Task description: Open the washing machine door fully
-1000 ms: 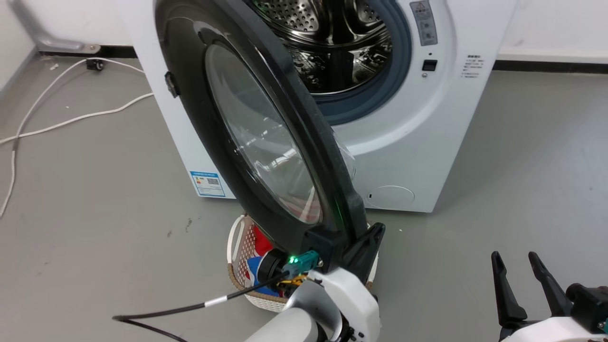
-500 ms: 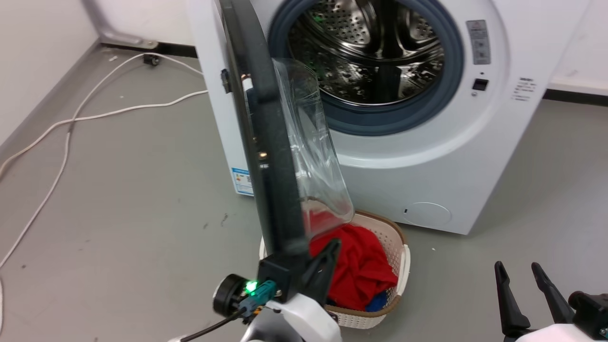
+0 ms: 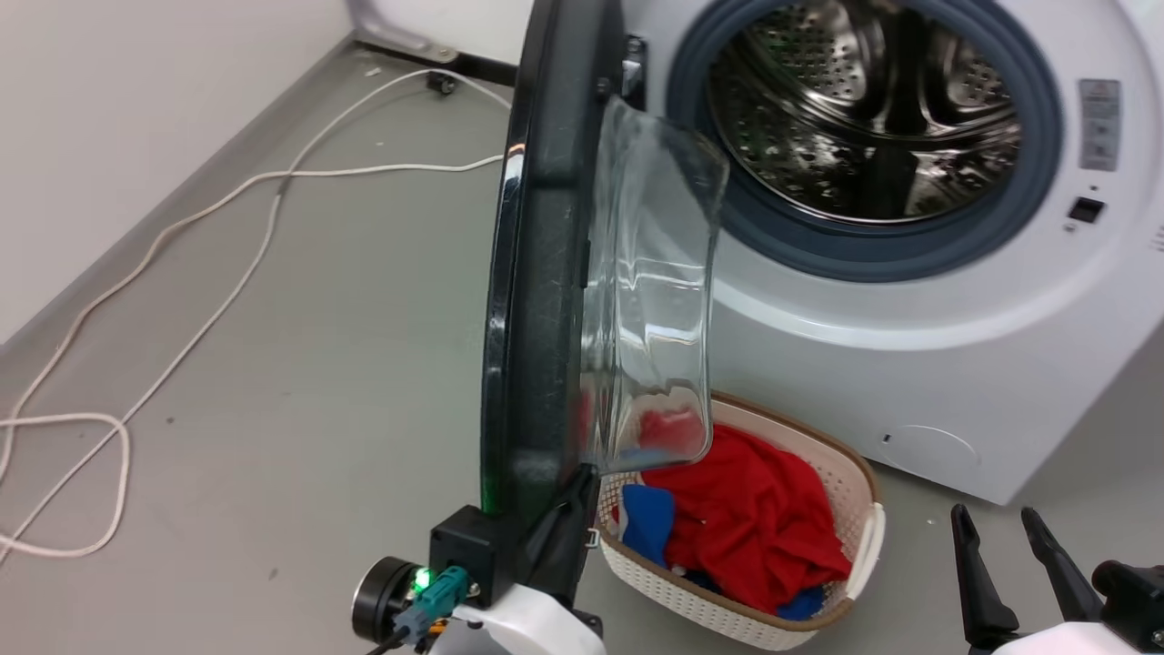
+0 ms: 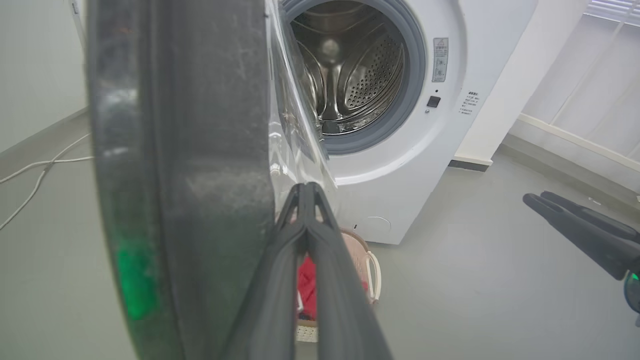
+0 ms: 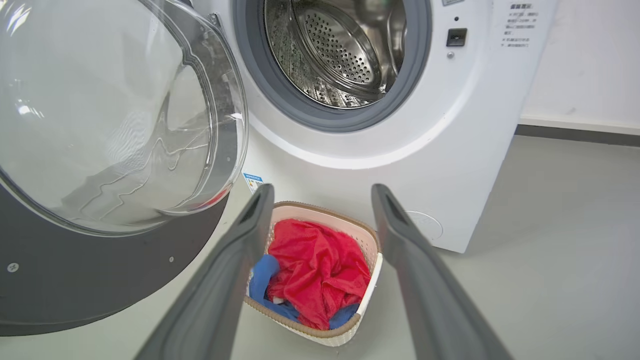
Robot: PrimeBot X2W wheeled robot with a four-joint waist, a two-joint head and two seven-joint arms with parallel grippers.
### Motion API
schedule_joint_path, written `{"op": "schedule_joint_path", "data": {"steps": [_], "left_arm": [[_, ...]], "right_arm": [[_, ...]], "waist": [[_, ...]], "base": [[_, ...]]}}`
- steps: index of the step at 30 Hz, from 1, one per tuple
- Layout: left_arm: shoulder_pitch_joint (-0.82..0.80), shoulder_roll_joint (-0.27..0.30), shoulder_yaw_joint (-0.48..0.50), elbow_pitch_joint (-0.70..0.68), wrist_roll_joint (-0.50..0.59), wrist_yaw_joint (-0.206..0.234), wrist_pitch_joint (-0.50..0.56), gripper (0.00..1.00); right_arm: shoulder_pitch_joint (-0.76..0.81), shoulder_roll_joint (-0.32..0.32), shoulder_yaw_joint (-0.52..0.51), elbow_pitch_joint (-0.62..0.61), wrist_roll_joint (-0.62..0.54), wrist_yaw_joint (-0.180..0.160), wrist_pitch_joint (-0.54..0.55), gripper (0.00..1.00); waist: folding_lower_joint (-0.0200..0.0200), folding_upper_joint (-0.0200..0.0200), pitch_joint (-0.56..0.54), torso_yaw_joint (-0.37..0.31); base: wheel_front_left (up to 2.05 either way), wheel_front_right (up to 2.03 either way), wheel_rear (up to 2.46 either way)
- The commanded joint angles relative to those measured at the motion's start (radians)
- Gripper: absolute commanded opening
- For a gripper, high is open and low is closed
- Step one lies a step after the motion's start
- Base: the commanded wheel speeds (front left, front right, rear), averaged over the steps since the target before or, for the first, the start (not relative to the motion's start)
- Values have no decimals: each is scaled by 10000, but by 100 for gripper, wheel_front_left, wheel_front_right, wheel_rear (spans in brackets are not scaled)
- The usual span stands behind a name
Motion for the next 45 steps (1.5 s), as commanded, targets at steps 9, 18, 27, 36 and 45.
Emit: {"op": "schedule_joint_path", "data": {"steps": [9,18,27,36,45], "left_arm": [[510,749,901,5,-381,378,-192,0],[264,1441,1818,546,-775,137,-491,0],[-242,1996,3066,1497,-1347,-200,-1104,0],[-865,2436,4286,2836,-2050,-649,-1615,0],[-1487,2889,4883,4322,-2530,-1551,-1854,0]], "right_arm": [[-241,3,53,37,0,1,-18,100],[-479,3,10,-270,-253,1,262,100],[-790,2,-95,-810,-673,-1,689,100],[-1022,-104,-154,-1081,-760,1,915,100],[-1267,-202,-172,-1026,-720,1,896,100]], "waist": [[0,0,232,1299],[0,0,687,1337],[0,0,1585,777],[0,0,2179,430],[0,0,2400,271]], "base": [[0,0,0],[0,0,0],[0,0,0],[0,0,0],[0,0,0]]}}
